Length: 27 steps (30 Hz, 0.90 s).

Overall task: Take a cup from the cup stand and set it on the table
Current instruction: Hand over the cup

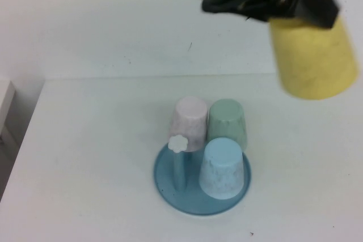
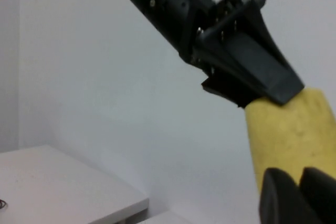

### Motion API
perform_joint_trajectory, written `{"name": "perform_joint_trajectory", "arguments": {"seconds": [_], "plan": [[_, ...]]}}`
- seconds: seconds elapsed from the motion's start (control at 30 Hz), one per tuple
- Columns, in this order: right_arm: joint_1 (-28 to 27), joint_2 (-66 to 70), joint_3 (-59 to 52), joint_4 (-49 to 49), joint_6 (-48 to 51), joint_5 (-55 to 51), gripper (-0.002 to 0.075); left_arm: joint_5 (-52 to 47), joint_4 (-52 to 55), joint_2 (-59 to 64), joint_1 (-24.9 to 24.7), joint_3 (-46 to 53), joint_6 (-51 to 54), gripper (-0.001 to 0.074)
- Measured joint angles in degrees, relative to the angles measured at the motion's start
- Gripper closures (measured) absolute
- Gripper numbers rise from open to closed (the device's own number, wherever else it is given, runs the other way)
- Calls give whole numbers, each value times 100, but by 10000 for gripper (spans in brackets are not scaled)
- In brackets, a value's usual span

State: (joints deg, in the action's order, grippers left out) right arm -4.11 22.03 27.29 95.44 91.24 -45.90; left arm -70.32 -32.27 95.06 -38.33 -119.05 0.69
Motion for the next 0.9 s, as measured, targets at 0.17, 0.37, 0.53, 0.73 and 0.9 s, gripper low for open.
{"name": "perform_joint_trajectory", "arguments": {"seconds": [0.17,0.37,0.53,0.73,0.9], "plan": [[0,0,52,41,-402,46,432,476,-988,-35,-8,-43,357,215],[0,0,52,65,-988,514,302,714,-1666,-25,-8,-43,504,215],[0,0,52,110,-1079,846,300,610,-2380,103,-36,-43,764,215],[0,0,52,121,-1093,1058,354,489,-2469,338,-390,-43,944,215],[0,0,52,121,-717,1016,605,887,-2521,480,-744,-86,1144,234]]}}
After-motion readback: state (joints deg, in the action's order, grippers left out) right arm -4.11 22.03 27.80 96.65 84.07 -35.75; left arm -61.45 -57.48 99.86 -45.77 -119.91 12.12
